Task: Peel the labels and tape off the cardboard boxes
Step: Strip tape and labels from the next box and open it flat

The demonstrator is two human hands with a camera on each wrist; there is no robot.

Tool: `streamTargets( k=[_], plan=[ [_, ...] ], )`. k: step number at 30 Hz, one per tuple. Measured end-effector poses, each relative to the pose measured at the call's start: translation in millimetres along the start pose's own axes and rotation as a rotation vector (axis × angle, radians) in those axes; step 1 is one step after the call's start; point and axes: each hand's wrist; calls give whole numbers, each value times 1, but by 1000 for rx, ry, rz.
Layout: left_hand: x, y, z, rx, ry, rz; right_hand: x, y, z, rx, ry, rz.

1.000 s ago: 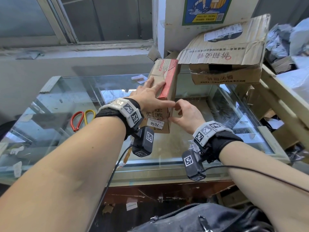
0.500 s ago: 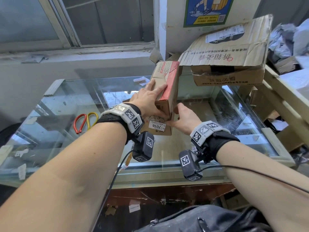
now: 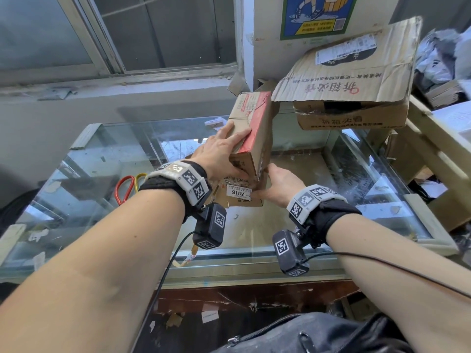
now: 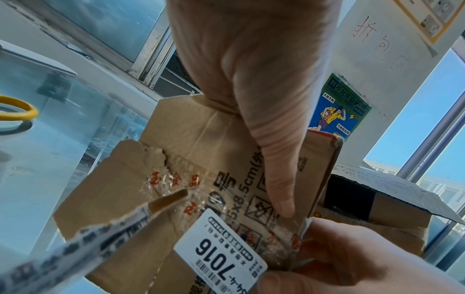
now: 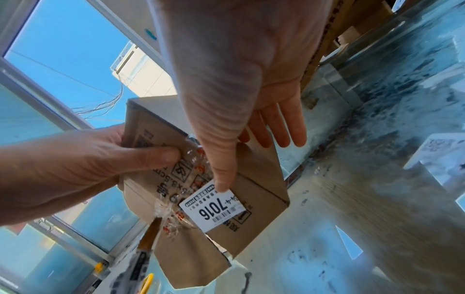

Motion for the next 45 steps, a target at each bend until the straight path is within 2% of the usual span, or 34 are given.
streamTargets(
  k=[3,11,14,16,17,21,23,25,26,28,30,33,38,45],
  plan=[
    [0,0,-1,2,-19,6,4,5,4,-17,-58,-26],
    [6,2,-13,44,-115,16,3,12,6,57,-67,-53],
    [14,-6,-7,-46,-85,-163,-1,16,4,53,-123,-27],
    [19,-12,0,-121,-162,-343,-2,17,2,60,-157,4],
    [21,-14,2,-141,-218,-384,-2,16,2,62,-160,20],
    [34,-14,4,-122,-311,-355,7,7,-4,13,-183,105],
    [34,-13,5,-116,-354,-337,16,2,-6,172,-34,133],
    [31,-11,6,-113,-372,-336,30,-2,-4,363,219,143],
    [29,-10,8,-116,-381,-336,37,-3,-1,404,338,148],
    [24,-7,11,-121,-363,-331,45,-2,4,390,494,165],
    [23,-5,12,-113,-330,-323,47,1,9,336,531,159],
    [25,-2,13,-73,-301,-309,42,5,10,261,473,125],
    [28,-2,12,-23,-242,-315,27,4,-6,273,222,34],
    [23,4,12,0,-183,-309,14,1,-15,247,96,36]
  ],
)
Point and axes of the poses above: each hand's wrist, its own y-axis towards the middle knuckle, its own z-axis out of the palm, x = y × z, and after that the axes turned 11 degrees about z, right-handed
